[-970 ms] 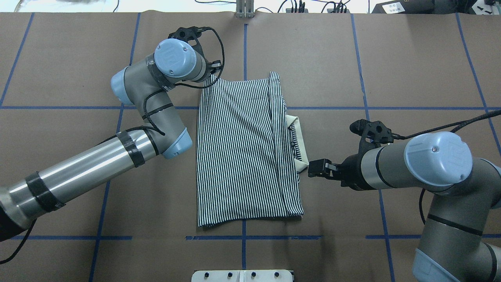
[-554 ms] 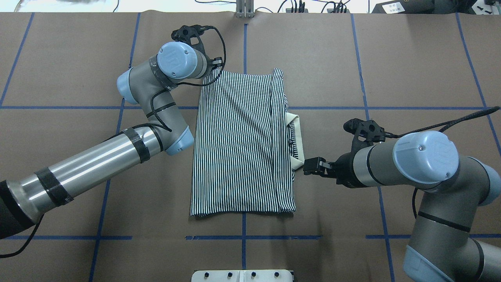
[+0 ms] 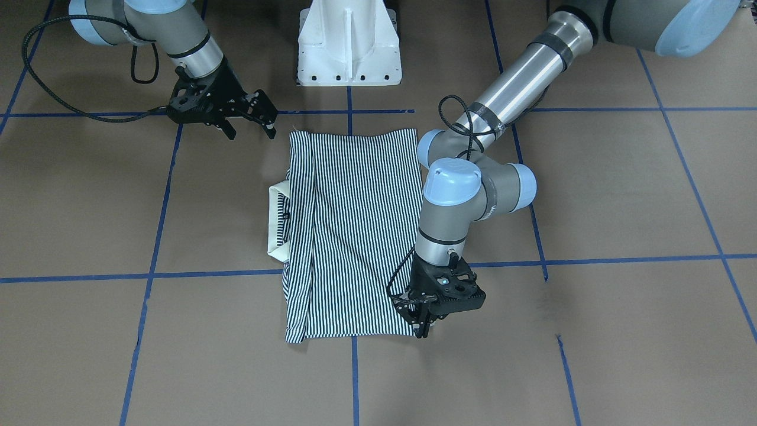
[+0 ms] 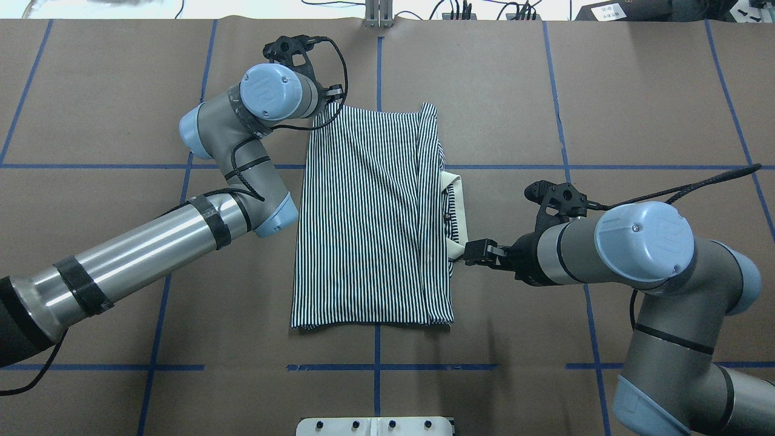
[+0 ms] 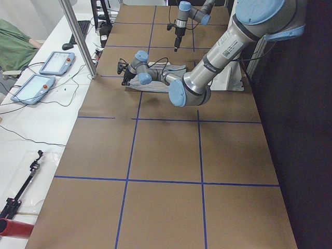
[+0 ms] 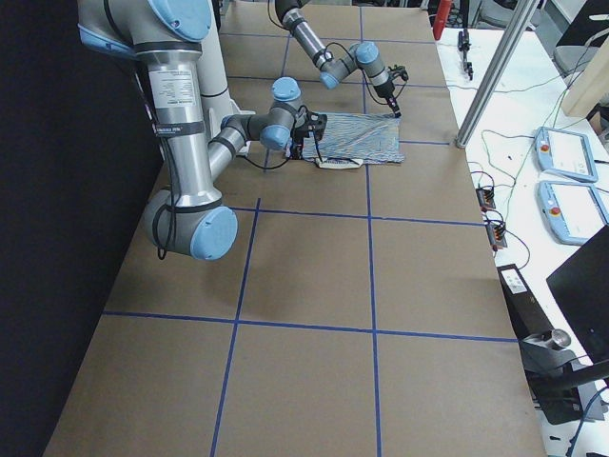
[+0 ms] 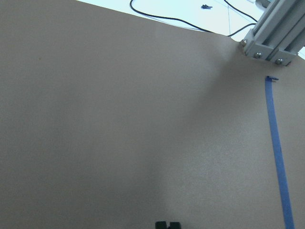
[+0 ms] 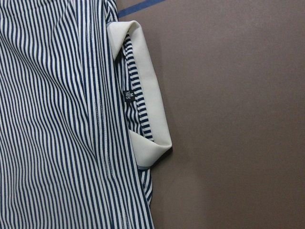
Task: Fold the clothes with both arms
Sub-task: 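Release the shirt and move the right gripper over the shirt's collar side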
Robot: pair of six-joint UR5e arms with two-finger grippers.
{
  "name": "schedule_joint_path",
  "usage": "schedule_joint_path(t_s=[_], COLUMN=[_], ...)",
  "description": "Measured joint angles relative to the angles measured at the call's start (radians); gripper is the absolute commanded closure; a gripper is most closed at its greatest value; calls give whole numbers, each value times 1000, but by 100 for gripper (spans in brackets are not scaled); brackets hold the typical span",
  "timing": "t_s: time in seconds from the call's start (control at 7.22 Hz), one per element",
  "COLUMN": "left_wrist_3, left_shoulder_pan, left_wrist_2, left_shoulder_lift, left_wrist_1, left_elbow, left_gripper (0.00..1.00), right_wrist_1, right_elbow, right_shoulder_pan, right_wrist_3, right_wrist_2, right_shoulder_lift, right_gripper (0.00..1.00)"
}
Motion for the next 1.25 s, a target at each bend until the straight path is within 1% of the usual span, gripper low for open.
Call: schedule_joint_path(t_s=[0.28,0.42,0.55,0.69,0.83,0.97,1.11,1.25], left_wrist_3=[-4,-3,0,16,52,86,102,107], left_shoulder_pan=[-21,-34,-41,-44,-44,-43,-38,-36], left_wrist_2=[-21,-72,-135,-175,-193,-199,-203,-220], left_shoulder_lift=[5,19,60,128,204,270,320,355], left_wrist_1=[-22,-3,65,158,247,321,387,445], left_elbow=[-23,-65,-150,-285,-440,-583,-696,-776], left_gripper=[0,0,0,0,0,0,0,0], right_wrist_1=[-10,-46,-132,-259,-365,-426,-451,-460], right_elbow=[-29,-42,-49,-55,-76,-137,-221,-292], right_shoulder_pan=[2,4,5,2,-8,-25,-46,-67], right_wrist_3=[-5,-30,-84,-142,-182,-203,-214,-229], right_wrist_2=[-10,-14,-16,-20,-30,-46,-59,-63], right_shoulder_lift=[36,63,109,174,242,318,387,430], right_gripper=[0,0,0,0,0,0,0,0])
